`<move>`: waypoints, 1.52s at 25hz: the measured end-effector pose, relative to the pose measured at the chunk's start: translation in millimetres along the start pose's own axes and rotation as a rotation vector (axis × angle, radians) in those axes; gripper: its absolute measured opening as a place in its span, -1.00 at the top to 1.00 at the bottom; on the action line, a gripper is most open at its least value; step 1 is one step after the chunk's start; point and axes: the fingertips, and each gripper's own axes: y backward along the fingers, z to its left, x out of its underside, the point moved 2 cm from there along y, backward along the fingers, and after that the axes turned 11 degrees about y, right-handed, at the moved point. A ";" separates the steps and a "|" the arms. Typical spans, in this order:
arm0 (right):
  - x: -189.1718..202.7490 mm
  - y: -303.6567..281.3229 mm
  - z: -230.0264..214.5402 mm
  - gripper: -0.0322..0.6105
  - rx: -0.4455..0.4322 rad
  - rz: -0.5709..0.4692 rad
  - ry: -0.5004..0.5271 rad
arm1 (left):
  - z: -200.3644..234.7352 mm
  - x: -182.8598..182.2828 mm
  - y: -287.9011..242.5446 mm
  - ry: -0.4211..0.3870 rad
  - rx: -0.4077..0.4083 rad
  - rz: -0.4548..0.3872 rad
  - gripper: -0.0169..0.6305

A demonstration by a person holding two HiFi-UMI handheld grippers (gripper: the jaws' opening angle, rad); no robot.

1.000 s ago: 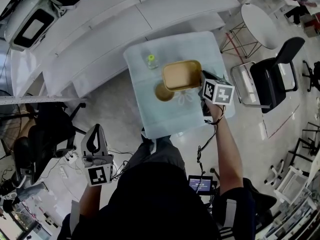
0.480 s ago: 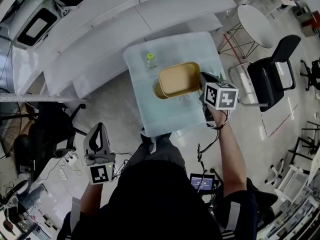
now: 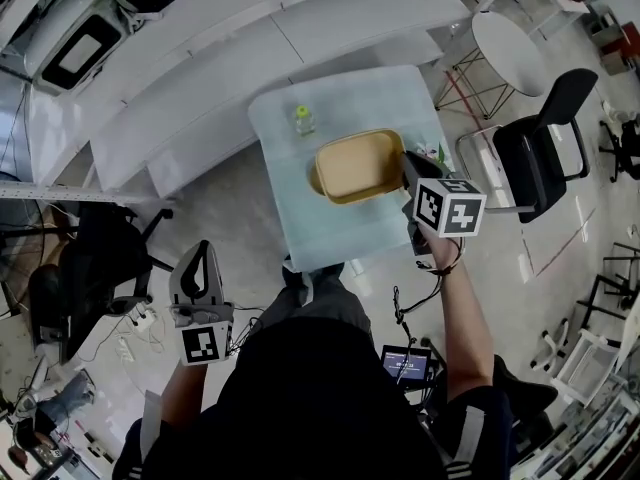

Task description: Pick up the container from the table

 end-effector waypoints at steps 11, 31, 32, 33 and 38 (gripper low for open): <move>-6.1 56.9 30.8 0.85 -0.013 -0.076 0.017 | -6.1 -7.3 10.5 -0.005 0.025 -0.024 0.94; 12.2 150.0 75.7 0.85 0.057 -0.346 -0.019 | -14.6 -15.8 24.5 -0.005 0.058 -0.065 0.94; 13.7 153.2 77.7 0.85 0.063 -0.354 -0.017 | -14.9 -16.4 24.8 -0.008 0.061 -0.068 0.94; 15.5 156.4 79.4 0.85 0.071 -0.362 -0.013 | -15.1 -17.4 24.9 -0.010 0.064 -0.070 0.94; 21.5 177.4 88.7 0.85 0.130 -0.440 0.033 | -16.2 -24.6 27.0 0.000 0.077 -0.094 0.94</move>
